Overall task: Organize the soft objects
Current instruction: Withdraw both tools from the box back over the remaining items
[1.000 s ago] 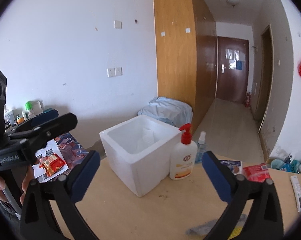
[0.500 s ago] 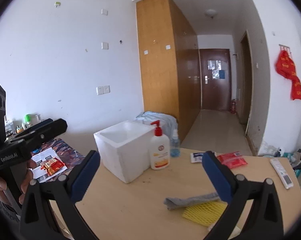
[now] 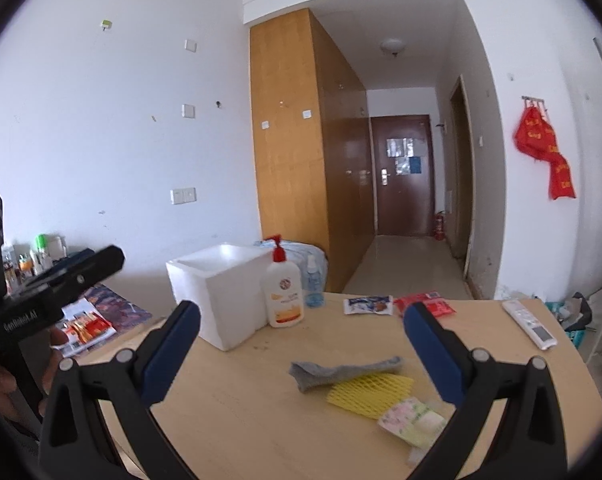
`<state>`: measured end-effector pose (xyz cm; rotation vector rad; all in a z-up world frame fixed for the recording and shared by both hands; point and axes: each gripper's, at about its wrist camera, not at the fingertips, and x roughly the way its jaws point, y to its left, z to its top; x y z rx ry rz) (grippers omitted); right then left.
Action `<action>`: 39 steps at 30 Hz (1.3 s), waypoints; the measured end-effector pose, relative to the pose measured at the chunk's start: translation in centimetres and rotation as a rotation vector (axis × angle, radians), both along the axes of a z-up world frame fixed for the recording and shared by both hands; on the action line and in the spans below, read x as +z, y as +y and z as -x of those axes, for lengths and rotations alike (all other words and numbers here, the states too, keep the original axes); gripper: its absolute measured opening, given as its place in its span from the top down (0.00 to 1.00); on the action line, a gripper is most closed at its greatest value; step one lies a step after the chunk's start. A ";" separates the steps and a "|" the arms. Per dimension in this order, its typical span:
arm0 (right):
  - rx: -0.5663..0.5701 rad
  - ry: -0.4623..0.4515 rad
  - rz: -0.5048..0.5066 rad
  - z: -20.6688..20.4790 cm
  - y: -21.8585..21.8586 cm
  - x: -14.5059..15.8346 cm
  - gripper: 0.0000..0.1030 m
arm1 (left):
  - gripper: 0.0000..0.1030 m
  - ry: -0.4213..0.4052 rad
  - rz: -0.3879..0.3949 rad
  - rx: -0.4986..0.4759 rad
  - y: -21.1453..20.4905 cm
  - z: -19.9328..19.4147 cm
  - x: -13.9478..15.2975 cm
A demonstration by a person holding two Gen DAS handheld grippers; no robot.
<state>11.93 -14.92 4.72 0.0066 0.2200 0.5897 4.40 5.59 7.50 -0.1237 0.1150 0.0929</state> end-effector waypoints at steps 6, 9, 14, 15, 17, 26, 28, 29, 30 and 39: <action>-0.040 0.011 -0.014 0.8 -1.5 -2.1 0.00 | 0.00 -0.009 -0.022 -0.009 -1.8 0.9 -2.6; -0.041 0.029 -0.021 0.7 -1.8 -2.6 0.00 | 0.00 -0.001 -0.041 -0.031 -2.9 0.8 -3.4; -0.082 0.039 -0.020 0.7 -2.6 -3.1 0.00 | 0.00 0.014 -0.053 -0.056 -4.0 0.3 -3.7; -0.089 0.046 -0.020 0.6 -2.7 -3.2 0.00 | 0.00 0.020 -0.053 -0.060 -4.2 0.1 -3.9; -0.118 0.078 -0.009 0.2 -3.1 -3.6 0.00 | 0.00 0.037 -0.047 -0.067 -4.3 -0.5 -4.2; -0.185 0.177 0.010 -1.7 -4.8 -5.4 0.00 | 0.00 0.172 -0.035 -0.102 -5.3 -4.3 -6.3; -0.196 0.190 0.024 -2.0 -5.1 -5.7 0.00 | 0.00 0.192 -0.028 -0.118 -5.4 -5.0 -6.7; -0.204 0.193 0.030 -2.0 -5.3 -5.9 0.00 | 0.00 0.197 -0.027 -0.123 -5.6 -5.3 -6.9; -0.211 0.195 0.034 -2.1 -5.2 -5.9 0.00 | 0.00 0.205 -0.029 -0.132 -5.8 -5.7 -7.1; -0.267 0.258 0.052 -3.1 -7.4 -6.9 0.00 | 0.00 0.255 -0.063 -0.215 -8.1 -7.8 -8.6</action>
